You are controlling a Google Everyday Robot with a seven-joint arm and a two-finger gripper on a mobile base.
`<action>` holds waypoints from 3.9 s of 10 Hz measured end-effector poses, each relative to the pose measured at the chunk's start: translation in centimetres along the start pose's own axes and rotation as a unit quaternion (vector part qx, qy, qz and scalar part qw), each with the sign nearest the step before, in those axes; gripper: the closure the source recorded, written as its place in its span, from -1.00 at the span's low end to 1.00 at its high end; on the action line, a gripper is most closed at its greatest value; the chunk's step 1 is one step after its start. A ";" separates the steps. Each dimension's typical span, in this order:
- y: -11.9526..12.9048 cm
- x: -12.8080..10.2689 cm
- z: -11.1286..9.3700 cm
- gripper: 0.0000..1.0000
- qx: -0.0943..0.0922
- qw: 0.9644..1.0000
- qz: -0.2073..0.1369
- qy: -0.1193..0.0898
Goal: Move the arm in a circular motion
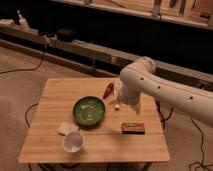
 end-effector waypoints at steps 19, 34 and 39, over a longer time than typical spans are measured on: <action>24.4 7.3 8.2 -0.60 -0.074 0.977 0.180 -0.086; 7.1 7.6 3.8 -0.60 0.037 0.992 -0.120 -0.005; 18.6 13.3 5.1 -0.60 -0.006 1.000 0.011 -0.022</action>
